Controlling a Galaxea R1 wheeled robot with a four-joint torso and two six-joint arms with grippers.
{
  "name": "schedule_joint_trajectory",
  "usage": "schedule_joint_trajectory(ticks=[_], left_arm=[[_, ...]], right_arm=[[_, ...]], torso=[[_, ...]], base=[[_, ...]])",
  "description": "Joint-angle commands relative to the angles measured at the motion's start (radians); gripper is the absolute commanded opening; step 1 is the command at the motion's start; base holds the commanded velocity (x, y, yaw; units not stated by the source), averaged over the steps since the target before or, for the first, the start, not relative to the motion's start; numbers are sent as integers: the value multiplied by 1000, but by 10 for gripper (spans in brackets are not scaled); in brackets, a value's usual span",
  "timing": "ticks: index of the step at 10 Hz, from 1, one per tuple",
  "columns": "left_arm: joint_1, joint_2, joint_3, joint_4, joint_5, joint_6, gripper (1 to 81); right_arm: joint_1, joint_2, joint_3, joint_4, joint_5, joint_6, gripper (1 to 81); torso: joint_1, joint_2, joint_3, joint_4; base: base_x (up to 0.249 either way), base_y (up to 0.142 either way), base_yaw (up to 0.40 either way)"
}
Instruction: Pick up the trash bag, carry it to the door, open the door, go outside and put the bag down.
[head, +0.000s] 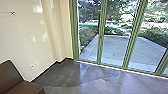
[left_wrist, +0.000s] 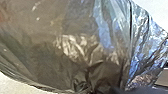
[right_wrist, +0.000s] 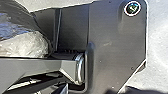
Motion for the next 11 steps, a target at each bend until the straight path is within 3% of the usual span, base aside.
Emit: schedule_joint_trajectory(ticks=[1, 11], left_arm=[[-46, 2, 2, 8, 65, 9, 10], [-48, 2, 1, 6, 64, 9, 10]], right_arm=[[47, 3, -1, 0, -77, -2, 811], [47, 3, -3, 0, -77, 0, 811]], torso=[[0, 0, 0, 0], [0, 0, 0, 0]], base=[[0, 0, -302], [0, 0, -302]])
